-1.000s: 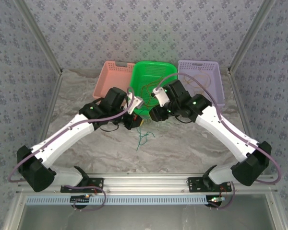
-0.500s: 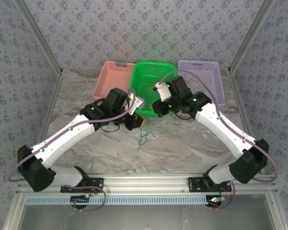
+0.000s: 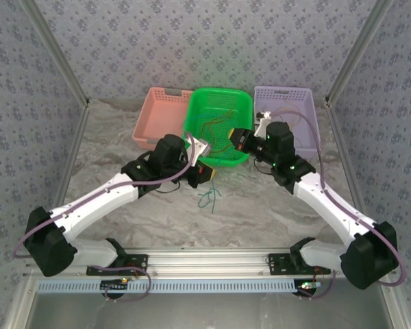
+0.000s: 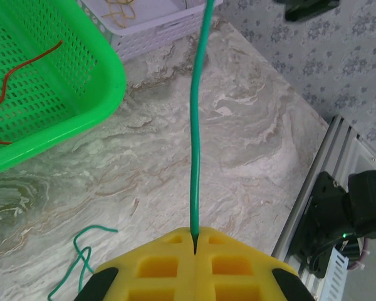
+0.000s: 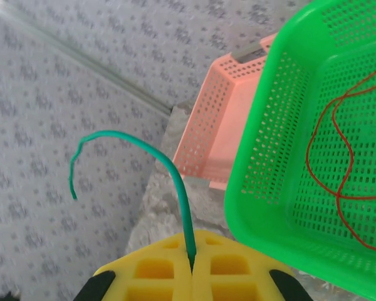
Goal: Untangle the cables
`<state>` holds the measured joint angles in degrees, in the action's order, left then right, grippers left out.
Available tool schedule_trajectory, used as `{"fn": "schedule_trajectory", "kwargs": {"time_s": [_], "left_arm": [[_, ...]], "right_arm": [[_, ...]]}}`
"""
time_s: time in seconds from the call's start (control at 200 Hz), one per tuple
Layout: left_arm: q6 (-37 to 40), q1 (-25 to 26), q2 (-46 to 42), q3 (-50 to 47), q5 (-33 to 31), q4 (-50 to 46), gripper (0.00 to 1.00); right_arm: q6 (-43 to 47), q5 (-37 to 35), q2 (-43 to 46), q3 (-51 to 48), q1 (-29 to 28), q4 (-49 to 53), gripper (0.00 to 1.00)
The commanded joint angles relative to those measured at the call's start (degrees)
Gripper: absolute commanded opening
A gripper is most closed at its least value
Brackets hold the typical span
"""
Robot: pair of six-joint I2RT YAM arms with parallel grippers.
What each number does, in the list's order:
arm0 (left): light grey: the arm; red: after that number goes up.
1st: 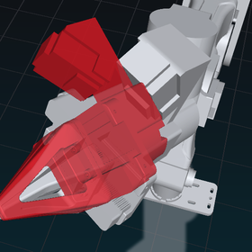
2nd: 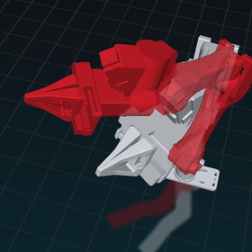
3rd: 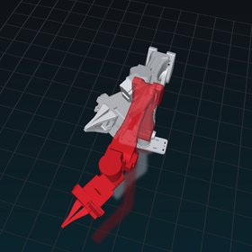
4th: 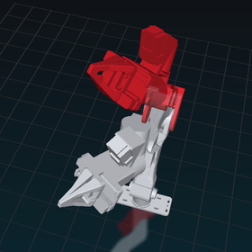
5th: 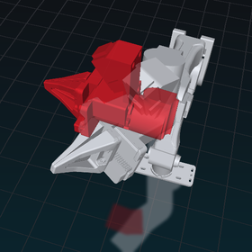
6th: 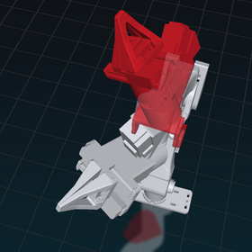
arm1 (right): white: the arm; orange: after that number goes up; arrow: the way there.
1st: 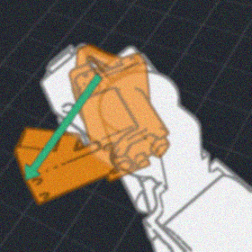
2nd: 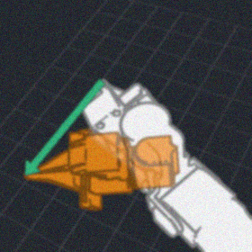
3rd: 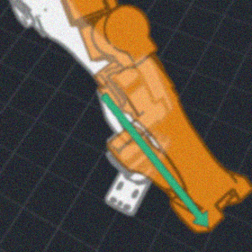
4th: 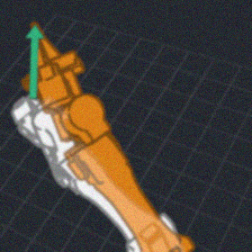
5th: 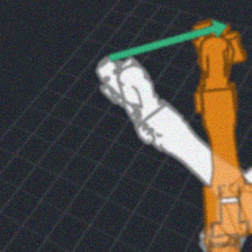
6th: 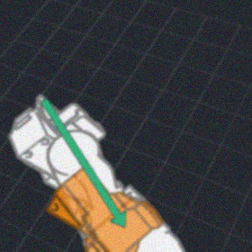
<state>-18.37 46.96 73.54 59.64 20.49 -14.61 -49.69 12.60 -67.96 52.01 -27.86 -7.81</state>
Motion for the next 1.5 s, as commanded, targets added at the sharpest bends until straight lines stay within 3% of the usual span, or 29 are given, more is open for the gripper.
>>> {"fn": "schedule_trajectory", "kwargs": {"time_s": [0.0,0.15,0.29,0.33,0.395,0.46,0.515,0.595,0.72,0.859,1.089,1.279,1.429,1.494], "left_arm": [[-3.20,1.08,-1.42,-2.56,0.08,1.15,0.00],[-5.29,2.27,-2.29,-4.52,-1.24,5.23,0.00],[-7.68,2.39,-4.57,-4.25,-6.00,4.23,0.00],[-8.60,2.28,-5.81,-3.92,-7.66,3.62,0.13],[-10.46,2.24,-8.09,-3.18,-9.77,2.64,0.45],[-12.09,2.17,-10.30,-1.43,-11.38,0.86,0.66],[-13.41,2.06,-12.06,0.80,-14.08,-2.00,0.76],[-16.10,0.25,-14.37,4.00,-17.02,-5.18,0.83],[-23.34,-6.51,-16.14,7.04,-13.10,-5.80,0.91],[-31.02,-10.82,-14.51,10.19,-11.02,-5.69,0.93],[-40.42,-11.80,-8.21,12.03,-10.07,-0.45,0.97],[-42.12,-14.22,-5.87,15.51,-13.55,-3.57,0.94],[-40.86,-19.51,-4.58,17.39,-12.47,-5.89,0.73],[-39.90,-21.23,-3.07,18.52,-9.97,-6.36,0.55]], "right_arm": [[-12.91,-12.32,2.05,-2.66,-0.83,-19.05,0.00],[-14.71,-17.65,1.83,-3.59,-3.74,-21.01,0.00],[-7.32,-18.03,1.72,-0.07,-6.29,-14.31,0.00],[-5.13,-16.90,1.62,0.51,-6.42,-13.20,0.00],[-1.22,-15.47,1.61,1.28,-6.28,-11.68,0.00],[2.63,-12.56,0.87,2.70,-5.57,-9.72,0.00],[6.24,-10.70,0.23,3.81,-5.21,-8.10,0.00],[10.81,-8.98,-0.36,5.48,-5.21,-5.55,0.00],[16.92,-8.23,-1.12,8.44,-5.84,-0.98,0.00],[22.47,-9.67,-0.94,10.76,-7.82,3.05,0.00],[28.86,-15.15,-2.13,12.17,-14.45,6.19,0.00],[33.26,-18.31,-3.08,12.77,-18.86,7.73,0.00],[37.02,-19.90,-3.07,12.60,-22.57,8.95,0.00],[38.35,-20.09,-3.00,12.32,-24.14,9.55,0.00]]}}
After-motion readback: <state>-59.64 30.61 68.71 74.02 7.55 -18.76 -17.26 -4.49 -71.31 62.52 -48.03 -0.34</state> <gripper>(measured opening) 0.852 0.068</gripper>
